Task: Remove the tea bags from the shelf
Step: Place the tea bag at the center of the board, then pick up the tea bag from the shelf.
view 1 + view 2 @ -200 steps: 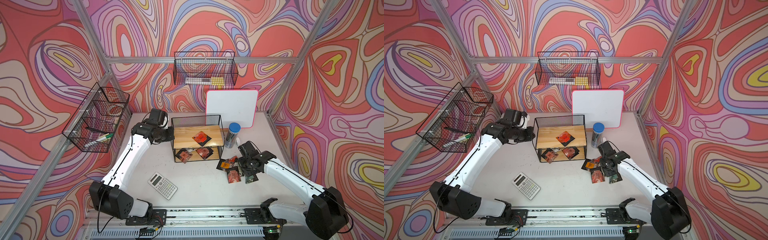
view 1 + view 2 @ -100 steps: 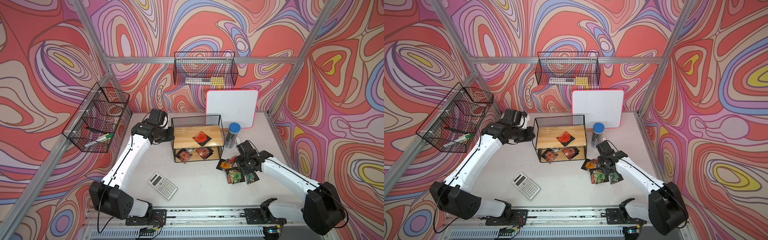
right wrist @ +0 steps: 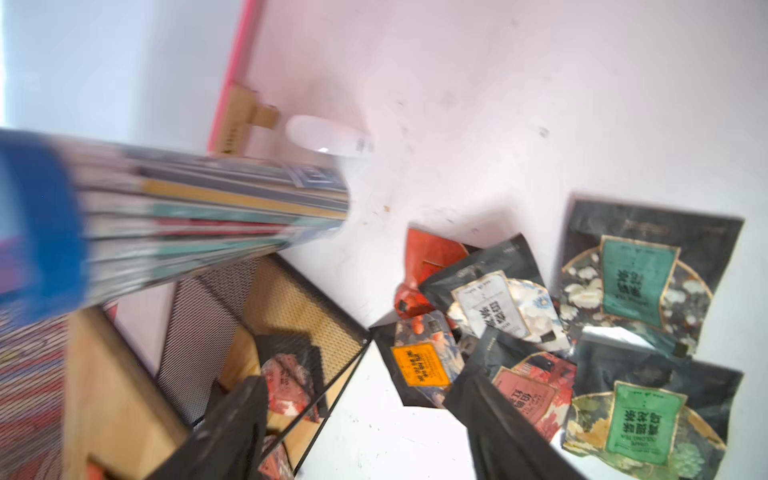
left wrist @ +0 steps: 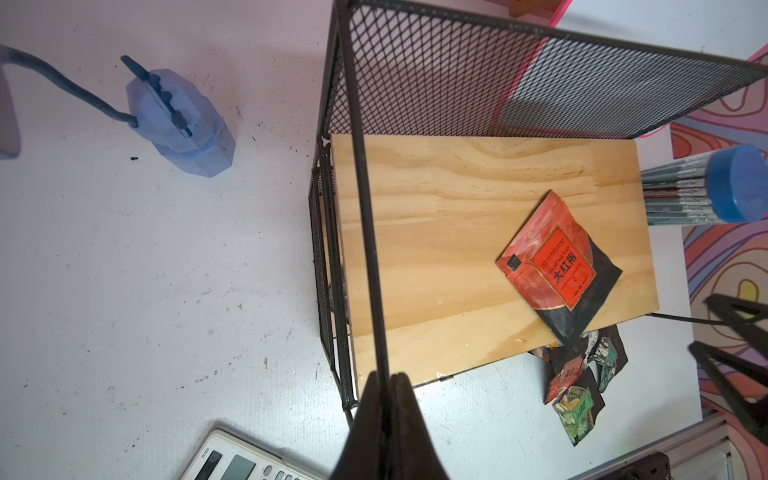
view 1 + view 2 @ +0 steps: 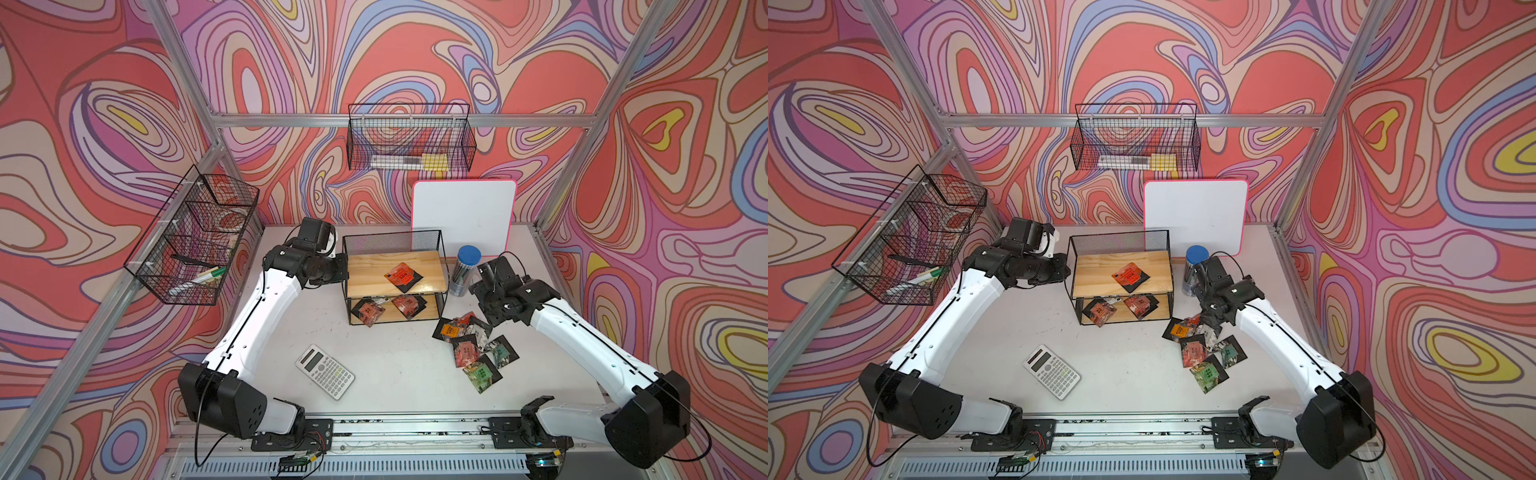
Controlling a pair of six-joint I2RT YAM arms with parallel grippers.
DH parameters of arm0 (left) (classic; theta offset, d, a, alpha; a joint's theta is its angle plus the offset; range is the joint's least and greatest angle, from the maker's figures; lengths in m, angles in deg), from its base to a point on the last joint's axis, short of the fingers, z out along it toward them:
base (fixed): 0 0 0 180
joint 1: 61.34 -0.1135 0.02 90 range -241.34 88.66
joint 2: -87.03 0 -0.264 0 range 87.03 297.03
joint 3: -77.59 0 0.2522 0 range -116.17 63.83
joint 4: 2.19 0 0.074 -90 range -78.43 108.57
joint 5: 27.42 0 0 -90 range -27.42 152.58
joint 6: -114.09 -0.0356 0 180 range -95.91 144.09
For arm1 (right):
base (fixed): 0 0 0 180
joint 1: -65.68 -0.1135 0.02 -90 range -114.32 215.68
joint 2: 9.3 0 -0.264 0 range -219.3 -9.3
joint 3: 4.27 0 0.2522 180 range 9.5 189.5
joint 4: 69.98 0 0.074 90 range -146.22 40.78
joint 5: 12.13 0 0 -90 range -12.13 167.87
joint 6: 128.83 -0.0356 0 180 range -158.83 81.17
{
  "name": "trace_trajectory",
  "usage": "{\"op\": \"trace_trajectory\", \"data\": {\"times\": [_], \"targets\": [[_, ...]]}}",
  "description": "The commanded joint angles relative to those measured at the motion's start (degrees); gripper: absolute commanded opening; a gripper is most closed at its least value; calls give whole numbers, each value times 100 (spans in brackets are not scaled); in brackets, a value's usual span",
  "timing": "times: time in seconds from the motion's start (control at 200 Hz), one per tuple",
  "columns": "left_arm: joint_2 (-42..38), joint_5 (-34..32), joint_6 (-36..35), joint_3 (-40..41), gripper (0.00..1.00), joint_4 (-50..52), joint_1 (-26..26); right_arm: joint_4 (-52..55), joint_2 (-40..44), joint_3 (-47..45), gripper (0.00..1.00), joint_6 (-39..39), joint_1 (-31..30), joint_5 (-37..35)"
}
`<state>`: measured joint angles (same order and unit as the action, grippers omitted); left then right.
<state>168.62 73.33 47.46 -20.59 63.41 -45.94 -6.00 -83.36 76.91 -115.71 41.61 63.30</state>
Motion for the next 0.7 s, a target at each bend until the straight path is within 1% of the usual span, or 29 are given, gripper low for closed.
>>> {"op": "trace_trajectory", "data": {"times": [0.0,0.055,0.14,0.2,0.265,0.35,0.446,0.581,0.696], "targets": [[-29,4,0,-146,0,90,-2,36,-441,1195,81,1905,-40,-334],[-22,15,5,-145,0,77,-6,139,-829,1917,82,2659,-209,-341],[-33,2,9,-148,0,81,-4,549,-1478,3045,88,3601,-688,-661],[-29,1,8,-153,0,90,-2,821,-1967,3716,91,4142,-1083,-832],[-33,-7,2,-149,0,90,-2,1019,-2404,4345,94,4567,-1431,-734],[-41,-13,9,-148,0,93,-4,1338,-2997,4958,94,4771,-1704,-360],[-37,-21,3,-145,0,98,-2,1490,-3344,5225,95,4843,-1890,-149],[-28,-24,9,-153,0,94,-6,1694,-3673,5396,95,4834,-1916,70],[-11,-6,9,-152,0,94,-4,2027,-4010,5621,95,4890,-1917,113]]}}
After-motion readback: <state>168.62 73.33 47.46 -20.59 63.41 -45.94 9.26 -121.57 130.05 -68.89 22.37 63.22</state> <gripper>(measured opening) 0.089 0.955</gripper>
